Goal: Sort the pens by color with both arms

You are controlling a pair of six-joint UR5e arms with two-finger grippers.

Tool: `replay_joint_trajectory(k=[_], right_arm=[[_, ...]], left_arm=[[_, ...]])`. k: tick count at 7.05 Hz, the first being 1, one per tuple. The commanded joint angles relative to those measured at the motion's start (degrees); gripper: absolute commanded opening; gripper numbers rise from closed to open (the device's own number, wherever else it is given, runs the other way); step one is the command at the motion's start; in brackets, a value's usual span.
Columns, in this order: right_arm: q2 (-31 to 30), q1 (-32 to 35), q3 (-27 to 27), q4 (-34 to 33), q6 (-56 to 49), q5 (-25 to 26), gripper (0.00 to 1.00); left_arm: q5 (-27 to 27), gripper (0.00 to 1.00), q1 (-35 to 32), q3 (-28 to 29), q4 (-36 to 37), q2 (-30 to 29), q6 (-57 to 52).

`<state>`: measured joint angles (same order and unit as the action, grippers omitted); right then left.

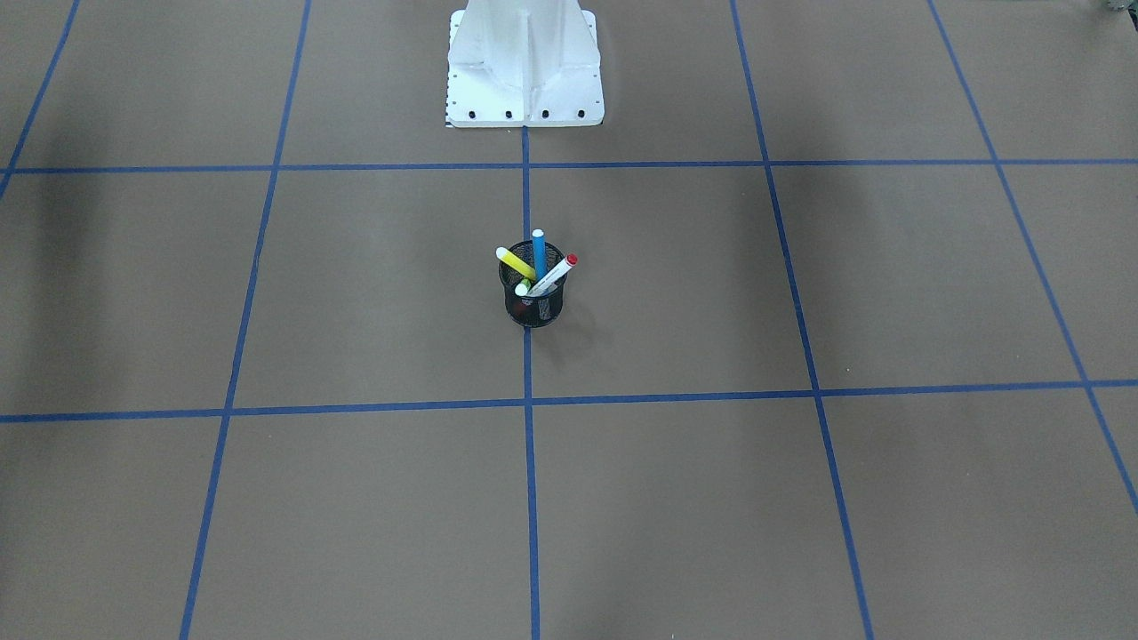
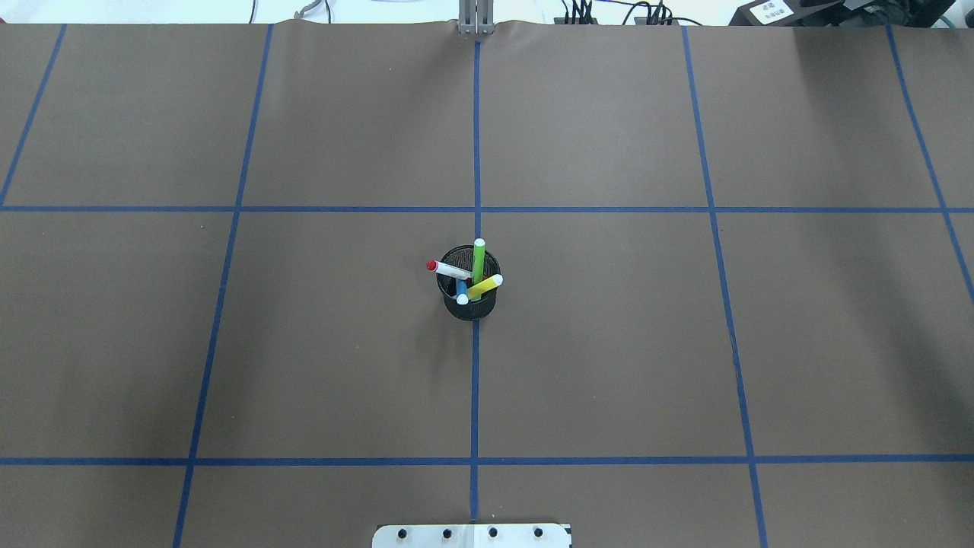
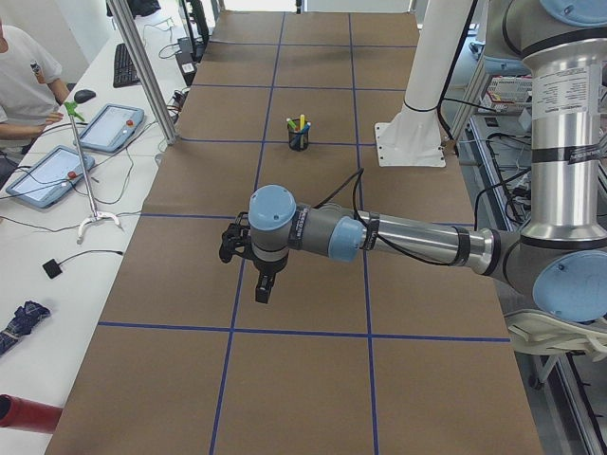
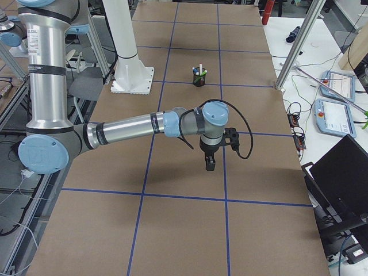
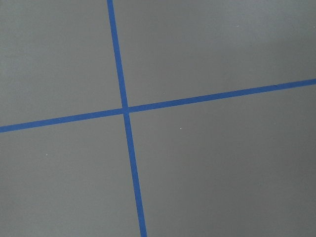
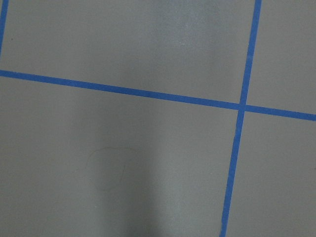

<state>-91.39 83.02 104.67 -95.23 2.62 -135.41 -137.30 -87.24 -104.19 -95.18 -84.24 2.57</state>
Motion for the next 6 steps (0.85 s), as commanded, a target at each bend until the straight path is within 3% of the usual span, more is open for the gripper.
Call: replay_joint_trajectory(k=[1,6], right_arm=[[0.0,0.0,0.1,0.3,0.0,-0.1,0.99],[-0.5,0.0,1.6,0.8,0.5,-0.6,0.99]], left_arm=[[0.0,1.0,0.1,-0.2,0.0,0.0,-0.1],[-0.2,1.0,0.1,-2.0,-0.5,2.1,0.2]])
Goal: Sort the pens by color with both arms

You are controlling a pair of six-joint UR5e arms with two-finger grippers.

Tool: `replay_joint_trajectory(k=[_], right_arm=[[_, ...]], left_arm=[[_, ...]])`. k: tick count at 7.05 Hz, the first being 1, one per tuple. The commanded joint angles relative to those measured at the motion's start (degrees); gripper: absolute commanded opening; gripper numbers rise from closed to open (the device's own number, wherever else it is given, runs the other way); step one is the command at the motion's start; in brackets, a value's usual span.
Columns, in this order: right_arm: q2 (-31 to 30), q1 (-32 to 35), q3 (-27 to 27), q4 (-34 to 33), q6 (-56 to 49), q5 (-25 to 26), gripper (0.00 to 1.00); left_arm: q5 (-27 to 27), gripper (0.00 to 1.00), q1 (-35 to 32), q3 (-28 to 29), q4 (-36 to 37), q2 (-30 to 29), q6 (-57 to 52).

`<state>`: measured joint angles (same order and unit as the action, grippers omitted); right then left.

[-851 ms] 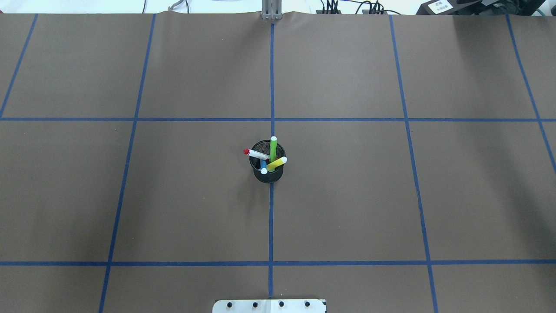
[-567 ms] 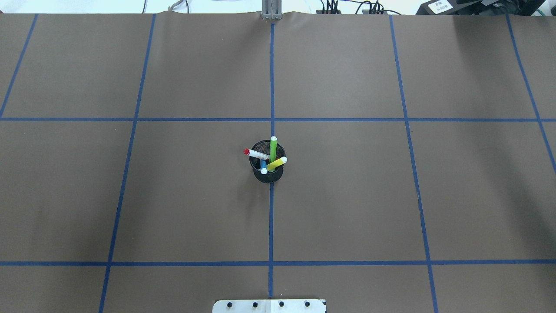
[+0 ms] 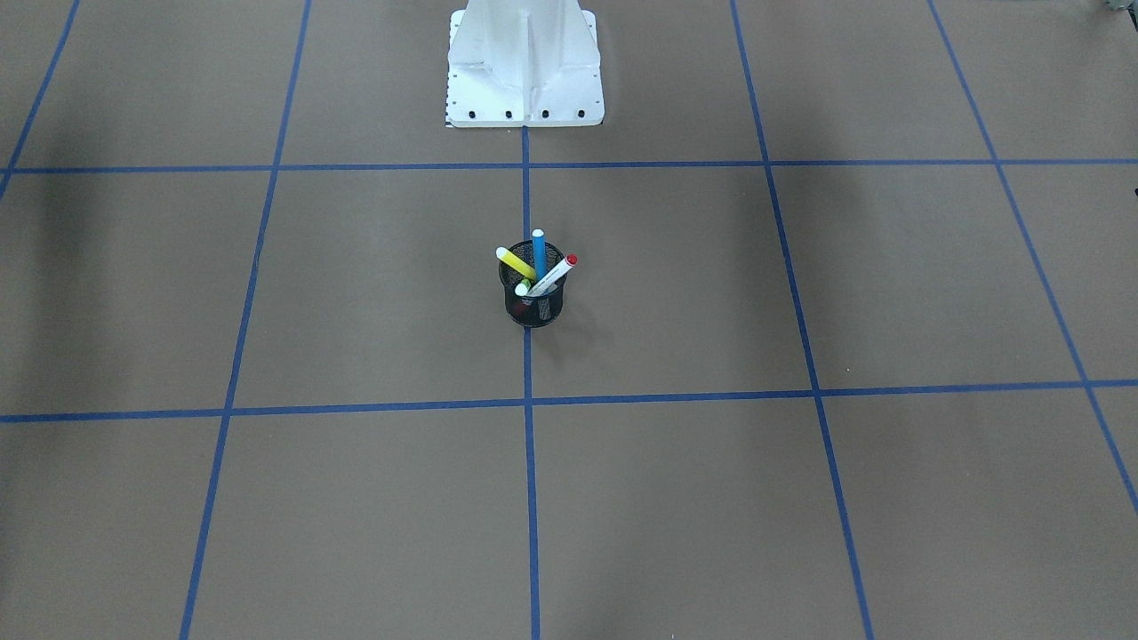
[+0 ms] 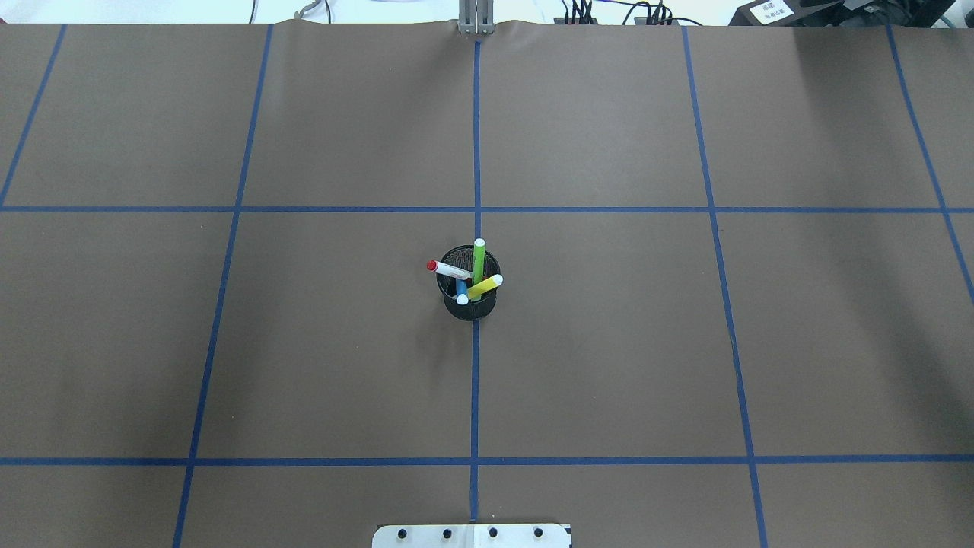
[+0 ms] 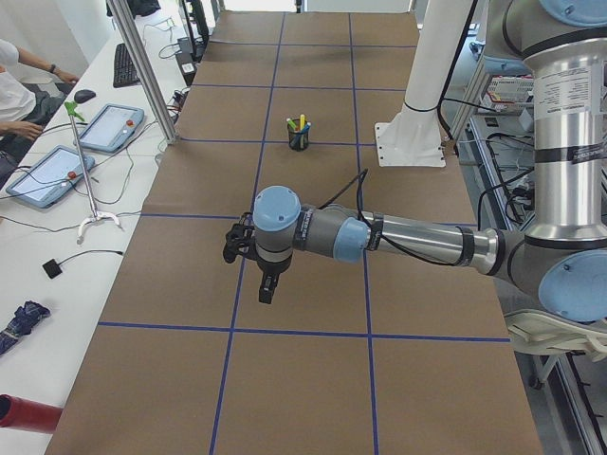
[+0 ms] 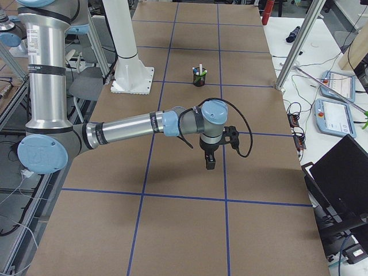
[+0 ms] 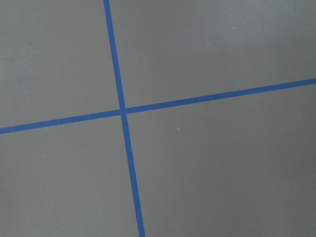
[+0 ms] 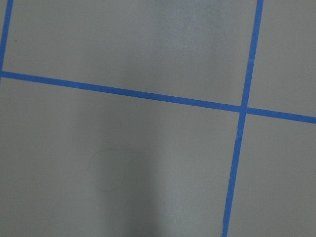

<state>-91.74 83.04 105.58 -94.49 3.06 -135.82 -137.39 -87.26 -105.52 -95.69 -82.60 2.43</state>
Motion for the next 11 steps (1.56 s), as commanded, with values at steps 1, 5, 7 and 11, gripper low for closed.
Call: replay_joint_trajectory(k=[1,5,7,11], right_arm=[[-0.7,-0.1,1.6,0.0,0.4,-0.3,0.99],[-0.4,-4.5,7.8,0.2,16.2,-3.0,0.98],[0.2,-14.6,10.2,12.7,37.5,-0.9,0.98],[15.7,-36.6,11.7,19.3,67.9,10.9,0.99]], left_arm=[[0.0,1.0,0.2,-0.5,-0.2,0.5,0.3],[0.0,1.0,0.3,-0.3,-0.2,0.5,0.4],[0.0,1.0,0.5,0.1,-0.1,0.3,0.4],[0.0,1.0,0.5,0.2,0.0,0.3,0.4]])
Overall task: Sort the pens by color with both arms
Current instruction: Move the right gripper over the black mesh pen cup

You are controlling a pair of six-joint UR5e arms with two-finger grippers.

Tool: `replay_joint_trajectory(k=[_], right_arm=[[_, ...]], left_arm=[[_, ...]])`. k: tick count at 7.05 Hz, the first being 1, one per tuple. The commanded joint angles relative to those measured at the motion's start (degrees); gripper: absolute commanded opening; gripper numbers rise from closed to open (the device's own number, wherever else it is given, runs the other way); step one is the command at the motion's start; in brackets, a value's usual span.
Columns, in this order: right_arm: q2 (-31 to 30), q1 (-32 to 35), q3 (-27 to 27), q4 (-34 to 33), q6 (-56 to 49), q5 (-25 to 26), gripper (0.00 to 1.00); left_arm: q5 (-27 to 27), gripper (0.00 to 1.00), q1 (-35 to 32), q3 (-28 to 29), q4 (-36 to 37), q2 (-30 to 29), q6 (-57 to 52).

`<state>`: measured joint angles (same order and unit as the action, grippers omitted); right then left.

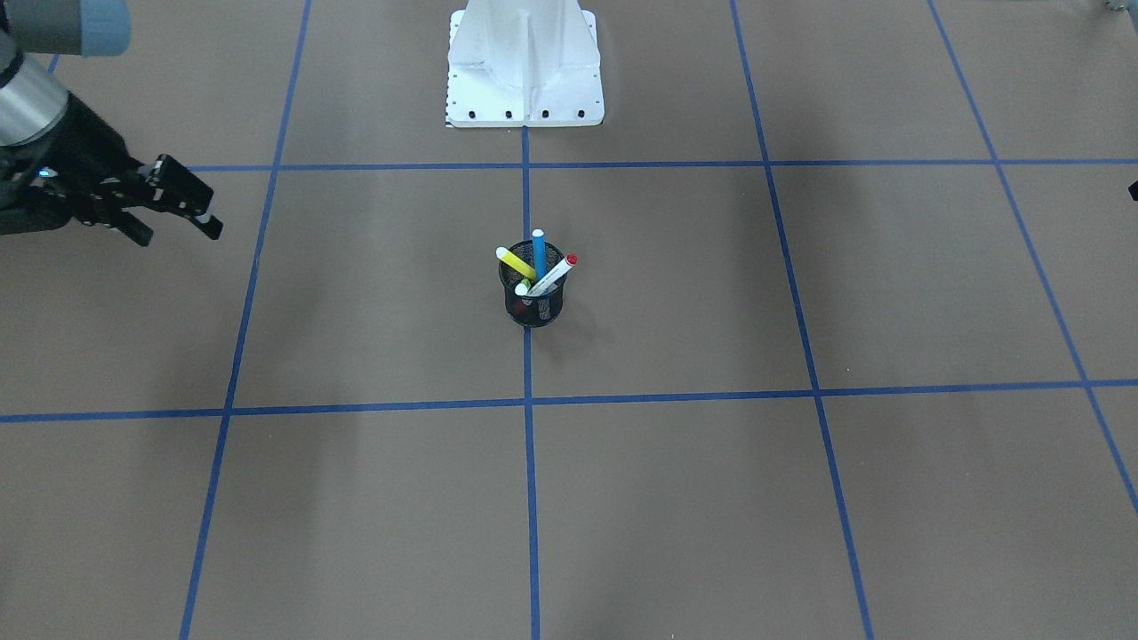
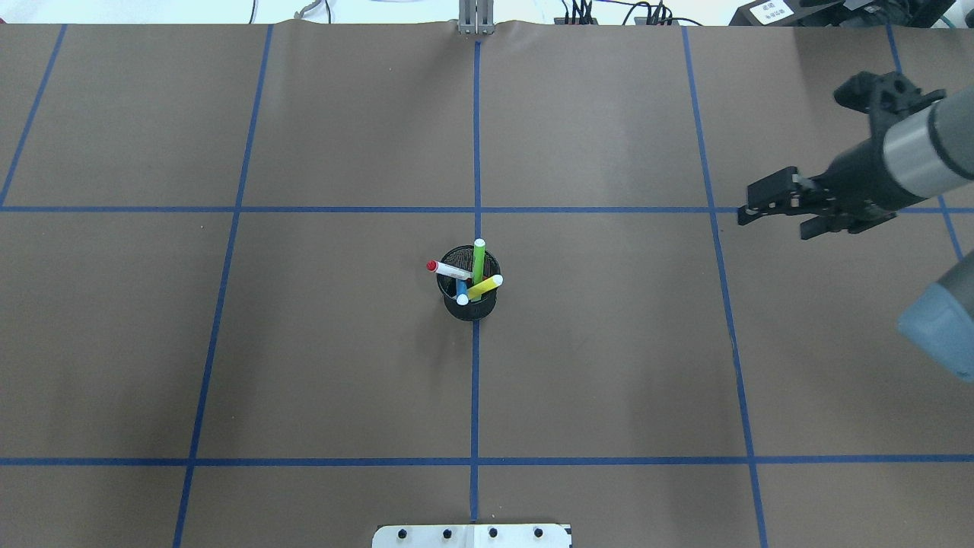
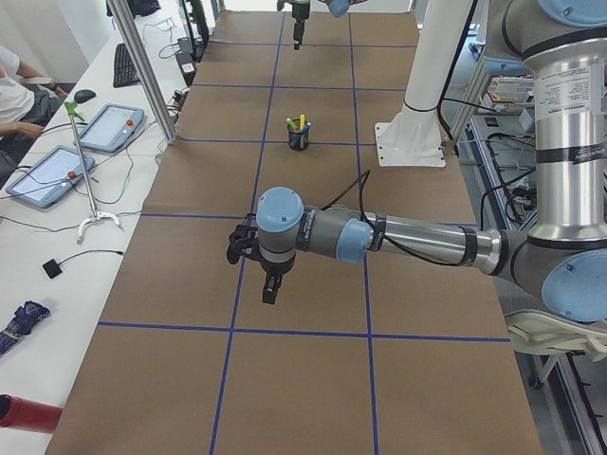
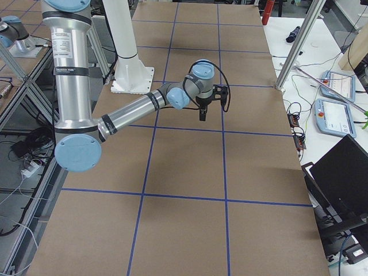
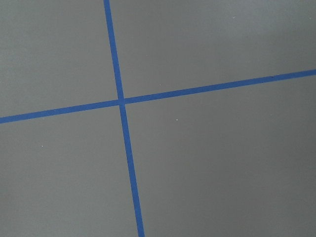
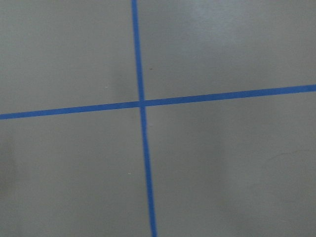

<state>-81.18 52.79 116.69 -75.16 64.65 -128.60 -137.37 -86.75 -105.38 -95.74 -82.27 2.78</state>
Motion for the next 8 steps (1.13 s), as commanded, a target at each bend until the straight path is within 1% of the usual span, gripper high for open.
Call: replay_joint_trajectory(k=[1,2,3,4,5,6,7,8], right_arm=[[9.3,-11.3,0.6,-0.2,12.0,9.1,0.99],[12.9,-18.6,0.5,-0.8,17.4,18.3,0.99],[17.5,-26.3,-0.7,-2.5,18.0,29.7,0.89],[21.3,-27.9,-0.8,-6.9,18.1,31.5,0.86],[24.4,-31.7,-2.5,-8.1,18.1,36.9,0.85],[25.3,-35.6,-3.8,-8.2,17.8,45.4,0.82],[27.3,-37.2,-5.8,-8.4,17.1,48.6,0.77],[27.6,-37.1,-7.0,-8.4,12.7,49.2,0.77]], left_arm=[[0.0,1.0,0.0,0.4,0.0,0.0,0.0],[0.0,1.0,0.0,0.7,0.0,0.0,-0.1],[0.0,1.0,0.0,0.9,0.0,0.0,-0.1],[0.0,1.0,0.0,1.1,0.0,0.0,-0.1],[-0.1,1.0,0.1,1.3,0.0,-0.1,-0.1],[-0.1,1.0,0.1,1.4,0.0,-0.1,-0.1],[-0.1,1.0,0.1,1.4,0.0,-0.2,-0.1],[-0.1,1.0,0.1,1.3,-0.1,-0.2,-0.1]])
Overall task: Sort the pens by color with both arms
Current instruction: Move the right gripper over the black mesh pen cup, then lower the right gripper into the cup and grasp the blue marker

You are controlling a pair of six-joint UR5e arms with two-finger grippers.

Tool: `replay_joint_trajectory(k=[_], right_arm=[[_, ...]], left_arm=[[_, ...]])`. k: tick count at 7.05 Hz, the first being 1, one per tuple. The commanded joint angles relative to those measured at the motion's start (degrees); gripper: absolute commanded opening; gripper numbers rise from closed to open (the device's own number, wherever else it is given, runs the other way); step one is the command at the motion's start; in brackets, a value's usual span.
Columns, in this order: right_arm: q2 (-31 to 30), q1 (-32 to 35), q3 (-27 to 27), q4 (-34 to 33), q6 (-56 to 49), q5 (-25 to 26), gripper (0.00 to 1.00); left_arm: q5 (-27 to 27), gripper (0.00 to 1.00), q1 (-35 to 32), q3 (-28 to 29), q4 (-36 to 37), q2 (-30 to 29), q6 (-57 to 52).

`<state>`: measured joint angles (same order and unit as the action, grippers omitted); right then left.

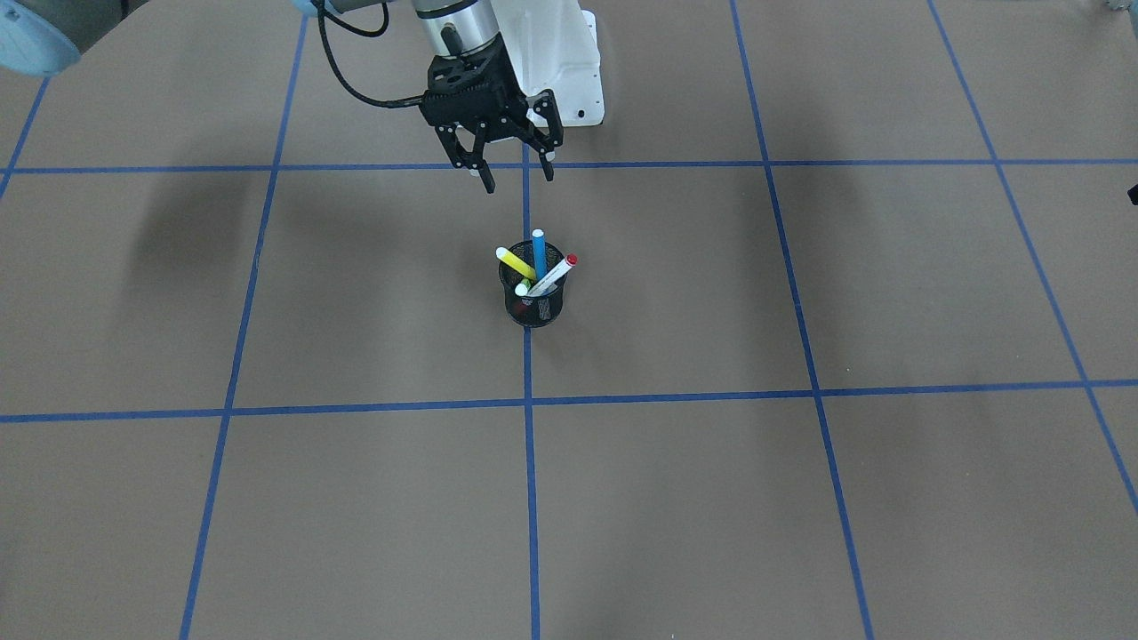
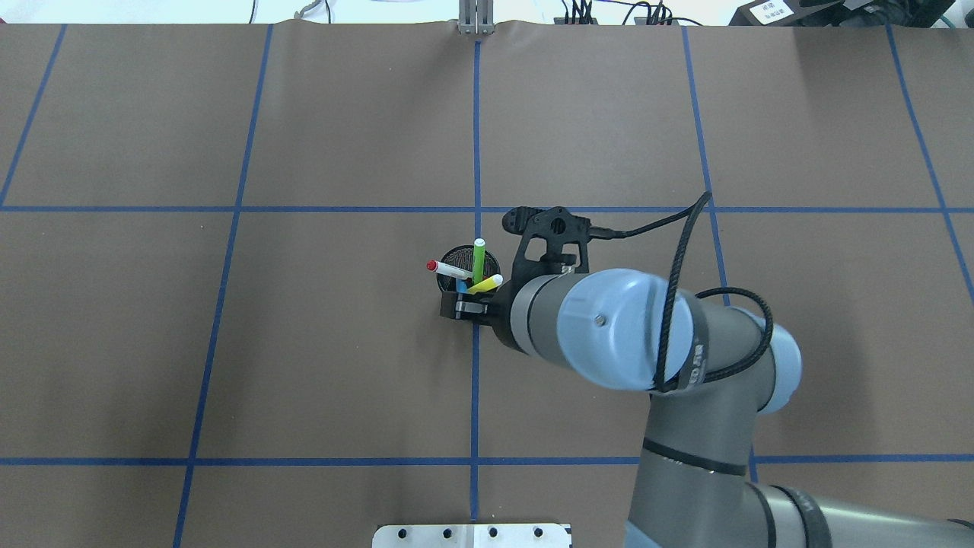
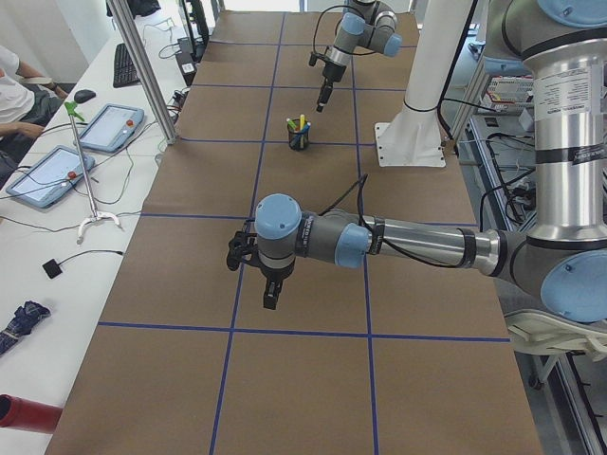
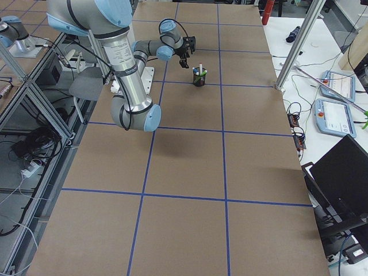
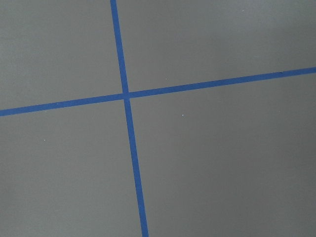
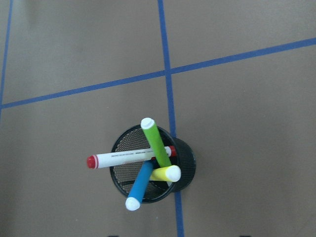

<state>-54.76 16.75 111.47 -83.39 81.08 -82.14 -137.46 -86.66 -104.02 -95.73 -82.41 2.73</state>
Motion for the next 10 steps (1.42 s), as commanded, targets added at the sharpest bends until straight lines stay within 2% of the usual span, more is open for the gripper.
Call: replay_joint_trajectory(k=[1,2,3,5,7,9,10], right_arm=[[1.7,-0.9,-3.5,-0.1,-11.6,7.8,0.73],[1.8,-0.8,-4.1,0.2,-14.9,9.5,0.69],[2.5,-0.5,-6.5,0.5,-14.5,9.7,0.69],[4.0,-0.1,-10.6,3.0,-13.8,9.5,0.69],[3.9,-1.0,-12.0,2.5,-13.8,9.4,0.63],[3.8,-1.2,-12.3,2.4,-13.8,9.5,0.54],[4.0,-1.2,-11.9,1.4,-13.8,9.5,0.39]], left_arm=[[0.0,1.0,0.0,0.0,0.0,-0.1,0.0],[-0.4,1.0,0.0,-0.1,-0.1,-0.1,0.1],[-2.5,1.0,0.0,0.0,-0.2,-0.1,0.1],[-2.6,1.0,0.0,0.0,-0.2,-0.2,0.2],[-2.7,1.0,0.0,0.0,-0.2,-0.3,0.2],[-2.7,1.0,0.0,-0.1,-0.2,-0.3,0.2],[-2.7,1.0,0.0,0.0,-0.1,-0.3,0.2]])
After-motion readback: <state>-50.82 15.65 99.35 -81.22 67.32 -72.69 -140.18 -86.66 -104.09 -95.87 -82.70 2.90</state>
